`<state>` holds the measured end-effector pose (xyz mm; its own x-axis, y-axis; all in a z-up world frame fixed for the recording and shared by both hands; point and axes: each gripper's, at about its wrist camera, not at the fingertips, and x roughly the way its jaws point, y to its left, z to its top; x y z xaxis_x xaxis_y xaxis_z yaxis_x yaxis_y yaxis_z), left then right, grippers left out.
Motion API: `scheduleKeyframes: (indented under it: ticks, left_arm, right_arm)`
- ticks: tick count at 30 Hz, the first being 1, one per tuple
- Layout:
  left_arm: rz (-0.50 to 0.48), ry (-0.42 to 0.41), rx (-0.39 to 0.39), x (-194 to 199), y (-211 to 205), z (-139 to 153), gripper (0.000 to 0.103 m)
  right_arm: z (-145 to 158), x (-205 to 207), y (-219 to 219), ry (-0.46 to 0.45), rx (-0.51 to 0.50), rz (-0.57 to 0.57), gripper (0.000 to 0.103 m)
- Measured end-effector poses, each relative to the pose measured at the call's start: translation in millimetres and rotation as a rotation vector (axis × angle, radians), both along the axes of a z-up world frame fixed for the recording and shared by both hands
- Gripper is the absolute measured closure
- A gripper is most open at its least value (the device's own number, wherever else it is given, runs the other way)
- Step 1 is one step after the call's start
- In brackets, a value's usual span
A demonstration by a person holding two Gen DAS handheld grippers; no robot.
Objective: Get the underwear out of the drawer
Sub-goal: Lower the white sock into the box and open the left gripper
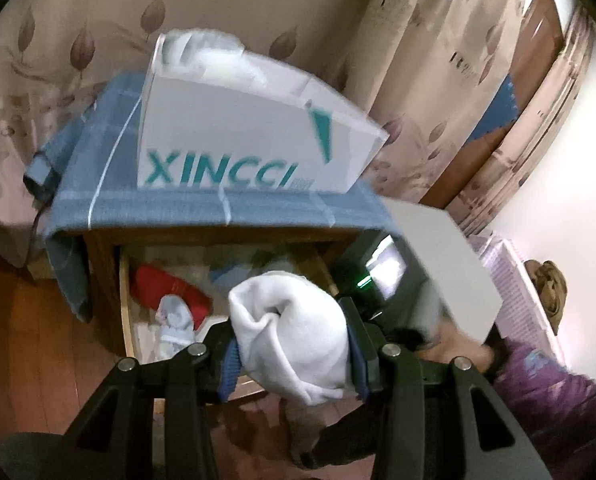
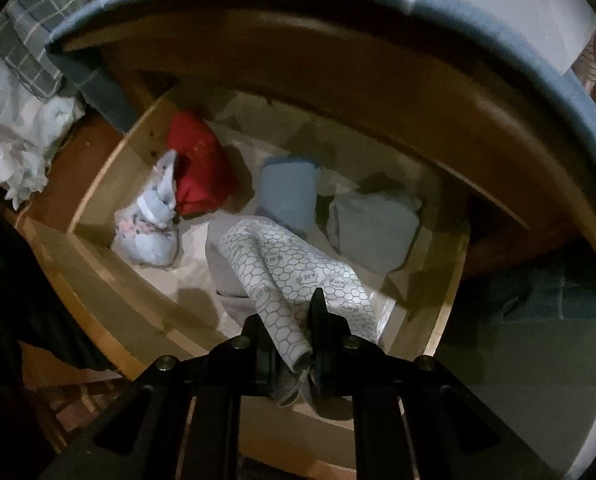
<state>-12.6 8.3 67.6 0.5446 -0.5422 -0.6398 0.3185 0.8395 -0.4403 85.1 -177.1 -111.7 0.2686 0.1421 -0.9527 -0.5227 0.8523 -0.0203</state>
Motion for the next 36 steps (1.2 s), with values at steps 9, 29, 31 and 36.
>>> scheduleKeyframes:
  ticks: [9, 29, 31, 36]
  left_arm:
    - [-0.050, -0.071, -0.044, 49, -22, 102, 0.059]
    - [0.026, 0.069, 0.198, 275, -101, 64, 0.055]
    - [0.038, 0.086, 0.208, 279, -103, 58, 0.052]
    - [0.077, 0.106, 0.224, 285, -106, 53, 0.045]
  right_arm:
    - [-5, -2, 5, -0.002, -0.014, 0.029, 0.091]
    - [-7, 0, 2, 0.015, -0.006, 0.019, 0.091]
    - [-8, 0, 2, 0.018, -0.004, 0.021, 0.091]
    - [-8, 1, 2, 0.018, -0.003, 0.018, 0.091]
